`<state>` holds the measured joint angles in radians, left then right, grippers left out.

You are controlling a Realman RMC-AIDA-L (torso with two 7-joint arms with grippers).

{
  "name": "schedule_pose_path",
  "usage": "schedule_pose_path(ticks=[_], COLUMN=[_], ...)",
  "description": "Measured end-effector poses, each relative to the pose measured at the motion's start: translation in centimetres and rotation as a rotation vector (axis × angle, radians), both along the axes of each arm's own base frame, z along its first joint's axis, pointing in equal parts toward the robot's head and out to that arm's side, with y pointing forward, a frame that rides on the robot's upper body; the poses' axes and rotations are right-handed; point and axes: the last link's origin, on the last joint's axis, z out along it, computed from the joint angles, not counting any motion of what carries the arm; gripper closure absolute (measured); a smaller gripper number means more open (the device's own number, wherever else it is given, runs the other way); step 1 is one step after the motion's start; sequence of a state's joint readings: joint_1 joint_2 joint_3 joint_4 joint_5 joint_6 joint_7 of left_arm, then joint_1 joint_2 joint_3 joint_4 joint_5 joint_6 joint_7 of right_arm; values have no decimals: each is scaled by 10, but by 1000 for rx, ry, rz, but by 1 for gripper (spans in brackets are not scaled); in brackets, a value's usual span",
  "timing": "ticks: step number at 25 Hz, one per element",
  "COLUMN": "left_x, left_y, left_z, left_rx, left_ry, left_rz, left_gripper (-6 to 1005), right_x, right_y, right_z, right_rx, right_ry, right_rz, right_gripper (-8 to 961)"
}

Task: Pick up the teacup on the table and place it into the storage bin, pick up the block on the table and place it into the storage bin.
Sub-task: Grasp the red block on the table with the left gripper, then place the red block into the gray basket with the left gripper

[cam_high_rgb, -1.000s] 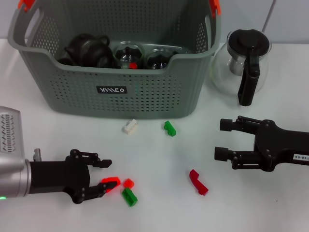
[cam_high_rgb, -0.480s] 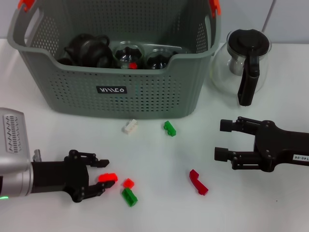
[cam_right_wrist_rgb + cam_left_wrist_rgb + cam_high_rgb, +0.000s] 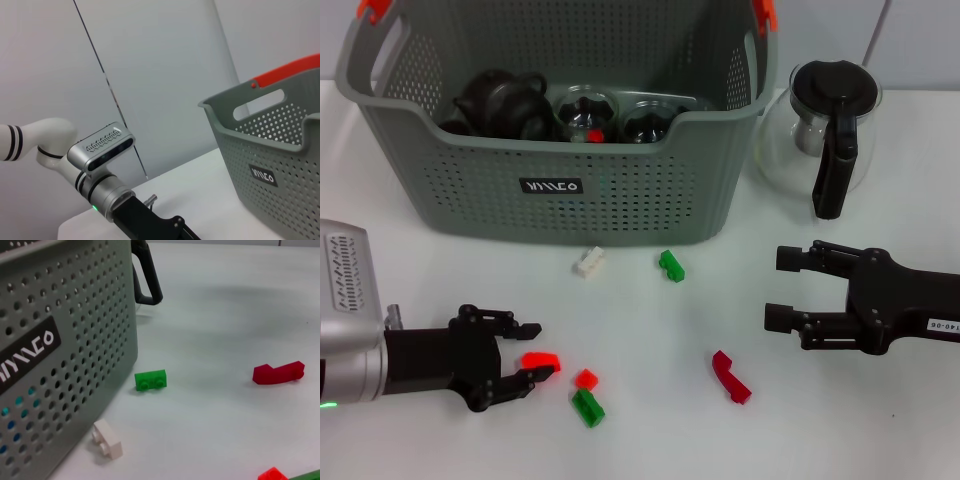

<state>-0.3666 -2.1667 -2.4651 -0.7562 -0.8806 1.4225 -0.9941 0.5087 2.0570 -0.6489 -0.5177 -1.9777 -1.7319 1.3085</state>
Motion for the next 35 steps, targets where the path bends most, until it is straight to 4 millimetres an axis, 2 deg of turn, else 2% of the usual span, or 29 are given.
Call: schedule_pose_path(ticks=[12, 17, 22, 28, 32, 35], left_x=[1, 1, 2, 14, 37, 56], left_y=[1, 3, 3, 4, 6, 15], left_z=[1, 2, 7, 36, 74, 98], left_rx=[-10, -11, -12, -3, 23, 55], left_ry=[2, 1, -16, -126, -327, -440], left_rz=[6, 23, 33, 13, -67, -104], left_gripper=[561, 764, 768, 765, 763, 761], right_x=[-1, -1, -1, -2, -2, -2], right_y=[1, 1, 1, 2, 1, 1], right_z=[0, 1, 1, 1, 2, 2], right_rx=[1, 2, 1, -1, -2, -2], right_ry=[1, 1, 1, 3, 3, 3], right_rz=[1, 1, 0, 2, 4, 5], right_gripper=[13, 13, 13, 12, 12, 12])
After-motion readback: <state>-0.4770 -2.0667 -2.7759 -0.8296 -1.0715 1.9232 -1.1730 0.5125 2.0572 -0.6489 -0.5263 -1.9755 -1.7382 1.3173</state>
